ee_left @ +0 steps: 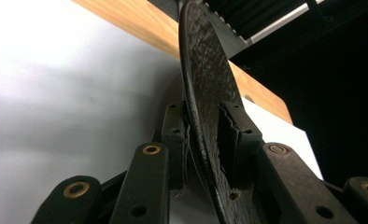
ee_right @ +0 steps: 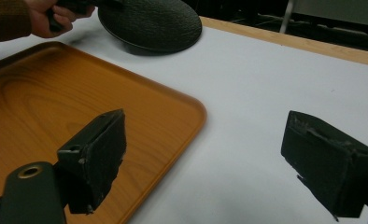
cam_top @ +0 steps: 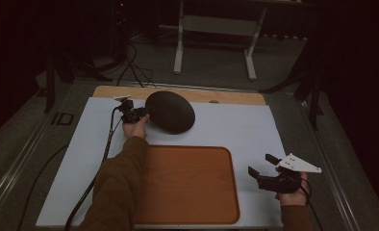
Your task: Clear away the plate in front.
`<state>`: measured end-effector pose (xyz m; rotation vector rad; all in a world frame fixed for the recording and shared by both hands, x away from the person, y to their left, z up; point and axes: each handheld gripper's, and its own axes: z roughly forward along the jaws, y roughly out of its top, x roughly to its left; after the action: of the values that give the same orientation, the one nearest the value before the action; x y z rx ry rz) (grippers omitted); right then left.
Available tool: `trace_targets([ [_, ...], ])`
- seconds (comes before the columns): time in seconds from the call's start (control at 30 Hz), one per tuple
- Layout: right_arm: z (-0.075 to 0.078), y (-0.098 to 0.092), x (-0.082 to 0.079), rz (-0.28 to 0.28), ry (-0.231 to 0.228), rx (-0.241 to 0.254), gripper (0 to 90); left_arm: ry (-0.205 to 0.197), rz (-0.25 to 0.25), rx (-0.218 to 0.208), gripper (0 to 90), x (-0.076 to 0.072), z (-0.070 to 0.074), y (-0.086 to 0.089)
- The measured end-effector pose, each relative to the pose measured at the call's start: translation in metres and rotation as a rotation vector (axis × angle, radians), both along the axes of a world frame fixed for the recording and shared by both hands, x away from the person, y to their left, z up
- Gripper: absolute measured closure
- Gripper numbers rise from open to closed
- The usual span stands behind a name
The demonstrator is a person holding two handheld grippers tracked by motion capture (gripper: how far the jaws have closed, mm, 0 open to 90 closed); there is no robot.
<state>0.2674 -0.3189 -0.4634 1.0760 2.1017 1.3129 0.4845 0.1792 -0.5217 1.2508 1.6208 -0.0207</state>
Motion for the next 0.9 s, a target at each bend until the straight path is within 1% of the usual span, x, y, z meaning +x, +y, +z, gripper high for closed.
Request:
trace_targets([
  [0.03,0.0000,-0.0002,-0.0001,0.000,0.000,0.000,13.9,0.011,-0.004,0.018,76.0,0.0001,0.0006,-0.0022],
  [0.07,0.0000,-0.0004,-0.0002,-0.001,0.000,0.002,13.9,0.021,-0.009,0.026,78.0,0.0001,0.0011,-0.0036],
  [0.1,0.0001,-0.0006,-0.0003,-0.001,-0.001,0.002,13.9,0.028,-0.010,0.027,79.1,-0.0001,0.0017,-0.0043],
  [0.17,0.0002,-0.0004,-0.0004,-0.002,0.000,0.003,13.9,0.026,-0.008,0.009,81.8,-0.0011,0.0039,-0.0052],
  [0.2,0.0002,-0.0001,-0.0005,-0.001,0.000,0.002,13.9,0.026,-0.008,0.009,82.9,-0.0011,0.0039,-0.0052],
  [0.27,0.0002,-0.0001,-0.0005,0.001,0.000,0.001,13.9,0.030,-0.003,-0.012,83.7,-0.0016,0.0062,-0.0062],
  [0.3,0.0002,0.0000,-0.0006,0.001,0.000,0.001,13.9,0.058,0.011,-0.039,84.6,-0.0020,0.0061,-0.0061],
  [0.33,0.0002,-0.0001,-0.0007,0.000,0.000,0.001,13.9,0.067,0.017,-0.057,85.0,-0.0023,0.0051,-0.0053],
  [0.37,0.0002,-0.0001,-0.0007,0.000,0.000,0.001,13.9,0.067,0.017,-0.057,85.4,-0.0023,0.0051,-0.0053],
  [0.4,0.0003,-0.0005,-0.0011,-0.002,-0.001,0.003,14.0,0.074,0.020,-0.072,85.5,-0.0026,0.0041,-0.0047],
  [0.43,0.0003,-0.0008,-0.0012,-0.002,-0.003,0.003,14.0,0.079,0.019,-0.076,85.5,-0.0029,0.0045,-0.0048],
  [0.5,0.0003,-0.0017,-0.0016,-0.003,-0.003,0.004,14.0,0.081,0.017,-0.079,85.6,-0.0031,0.0046,-0.0048],
  [0.53,0.0002,-0.0020,-0.0017,-0.005,-0.001,0.006,14.0,0.087,0.012,-0.088,85.6,-0.0037,0.0041,-0.0045],
  [0.63,0.0006,-0.0022,-0.0020,-0.005,-0.004,0.009,13.9,0.084,-0.004,-0.091,85.7,-0.0053,0.0038,-0.0045],
  [0.9,0.0010,-0.0013,-0.0020,-0.003,-0.006,0.007,14.0,0.078,-0.039,-0.088,85.7,-0.0099,0.0055,-0.0062],
])
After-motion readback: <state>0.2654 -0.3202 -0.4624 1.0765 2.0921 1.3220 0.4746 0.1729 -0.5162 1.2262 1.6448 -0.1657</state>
